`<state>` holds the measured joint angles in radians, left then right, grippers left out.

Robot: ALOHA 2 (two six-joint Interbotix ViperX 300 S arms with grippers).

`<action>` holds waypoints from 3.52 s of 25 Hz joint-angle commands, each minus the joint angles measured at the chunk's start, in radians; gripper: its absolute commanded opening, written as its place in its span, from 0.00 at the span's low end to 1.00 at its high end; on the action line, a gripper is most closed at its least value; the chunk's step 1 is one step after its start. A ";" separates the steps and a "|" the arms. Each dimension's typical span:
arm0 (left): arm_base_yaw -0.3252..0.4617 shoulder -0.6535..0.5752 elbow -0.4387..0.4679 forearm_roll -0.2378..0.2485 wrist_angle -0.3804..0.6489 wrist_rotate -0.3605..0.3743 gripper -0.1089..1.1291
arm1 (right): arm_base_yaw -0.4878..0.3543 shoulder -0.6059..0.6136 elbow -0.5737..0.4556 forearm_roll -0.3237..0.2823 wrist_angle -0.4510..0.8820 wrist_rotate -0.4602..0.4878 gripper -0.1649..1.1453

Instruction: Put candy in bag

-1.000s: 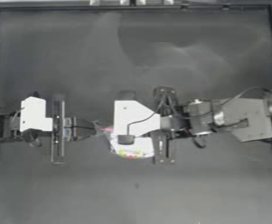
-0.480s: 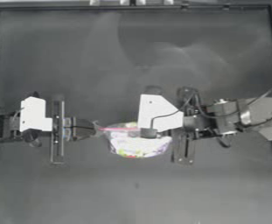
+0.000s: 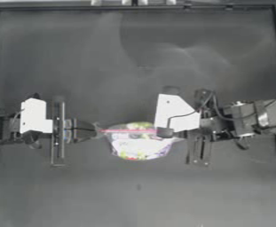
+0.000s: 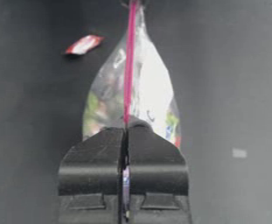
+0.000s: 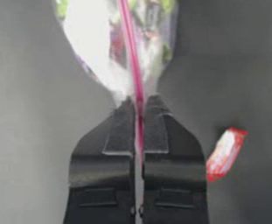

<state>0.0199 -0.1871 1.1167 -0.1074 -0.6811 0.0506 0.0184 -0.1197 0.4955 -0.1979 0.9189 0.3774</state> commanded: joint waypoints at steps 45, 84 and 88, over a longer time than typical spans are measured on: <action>0.009 -0.034 -0.051 0.005 0.095 0.005 0.14 | 0.008 -0.098 0.061 -0.005 -0.101 0.040 0.17; -0.023 0.166 -0.149 0.011 0.089 0.026 0.14 | 0.003 0.012 0.098 -0.011 -0.276 0.044 0.17; -0.025 0.172 -0.149 0.011 0.089 0.026 0.14 | -0.003 0.021 0.104 -0.017 -0.290 0.051 0.17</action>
<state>-0.0031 -0.0031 0.9848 -0.0997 -0.5860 0.0767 0.0169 -0.0828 0.6075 -0.2071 0.6397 0.4264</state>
